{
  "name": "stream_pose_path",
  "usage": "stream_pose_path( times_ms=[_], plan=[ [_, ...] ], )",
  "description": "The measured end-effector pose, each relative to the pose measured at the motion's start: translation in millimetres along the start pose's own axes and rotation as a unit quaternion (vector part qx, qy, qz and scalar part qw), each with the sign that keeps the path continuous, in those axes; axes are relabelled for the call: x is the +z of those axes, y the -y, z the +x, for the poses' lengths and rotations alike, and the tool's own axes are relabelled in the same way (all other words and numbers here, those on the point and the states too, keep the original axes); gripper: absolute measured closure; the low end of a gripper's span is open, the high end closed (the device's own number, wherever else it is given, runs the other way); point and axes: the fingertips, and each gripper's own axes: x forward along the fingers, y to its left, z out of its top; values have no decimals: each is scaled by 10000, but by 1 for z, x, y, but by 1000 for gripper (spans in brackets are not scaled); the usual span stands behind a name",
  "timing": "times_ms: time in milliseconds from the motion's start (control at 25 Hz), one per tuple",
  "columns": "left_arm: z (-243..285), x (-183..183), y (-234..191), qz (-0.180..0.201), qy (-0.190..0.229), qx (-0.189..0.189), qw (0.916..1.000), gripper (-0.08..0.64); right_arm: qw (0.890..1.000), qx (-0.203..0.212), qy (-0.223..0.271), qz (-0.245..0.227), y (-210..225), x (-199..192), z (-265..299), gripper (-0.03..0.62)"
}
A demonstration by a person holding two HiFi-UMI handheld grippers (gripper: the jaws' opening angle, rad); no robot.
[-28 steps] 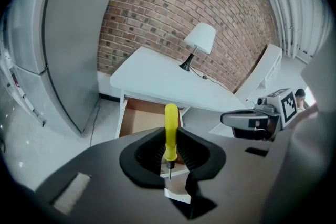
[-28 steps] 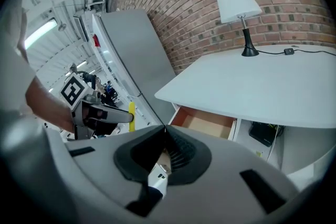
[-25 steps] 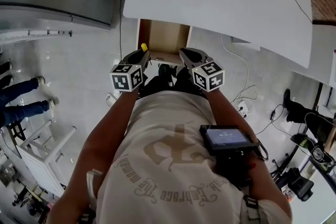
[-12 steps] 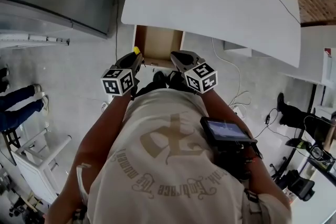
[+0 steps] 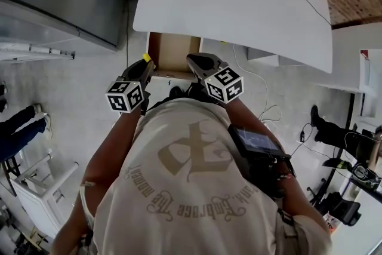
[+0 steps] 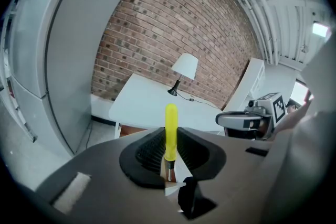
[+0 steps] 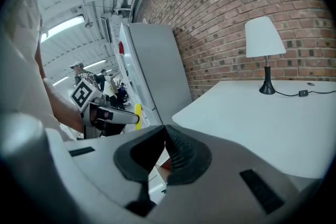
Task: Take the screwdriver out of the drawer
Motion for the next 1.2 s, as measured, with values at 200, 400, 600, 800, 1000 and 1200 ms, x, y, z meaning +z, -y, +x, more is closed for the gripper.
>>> stream_pose_path(
  times_ms=[200, 400, 600, 800, 1000, 1200],
  plan=[
    [-9, 23, 22, 237, 280, -179, 9992, 494, 9998, -70, 171, -68, -3, 14, -16, 586],
    [-18, 36, 38, 523, 478, -422, 9966, 494, 9992, -165, 339, -142, -8, 21, -27, 586],
    [-18, 44, 47, 651, 550, -564, 9948, 494, 9990, -207, 355, -176, -7, 26, -32, 586],
    [-20, 41, 49, 653, 576, -562, 9946, 494, 9991, -200, 322, -191, -11, 22, -39, 586],
    [-20, 34, 51, 628, 553, -508, 9952, 494, 9992, -196, 316, -177, -11, 15, -42, 586],
    [-14, 27, 53, 607, 468, -477, 9959, 494, 9993, -176, 284, -135, -5, 9, -43, 586]
  ],
)
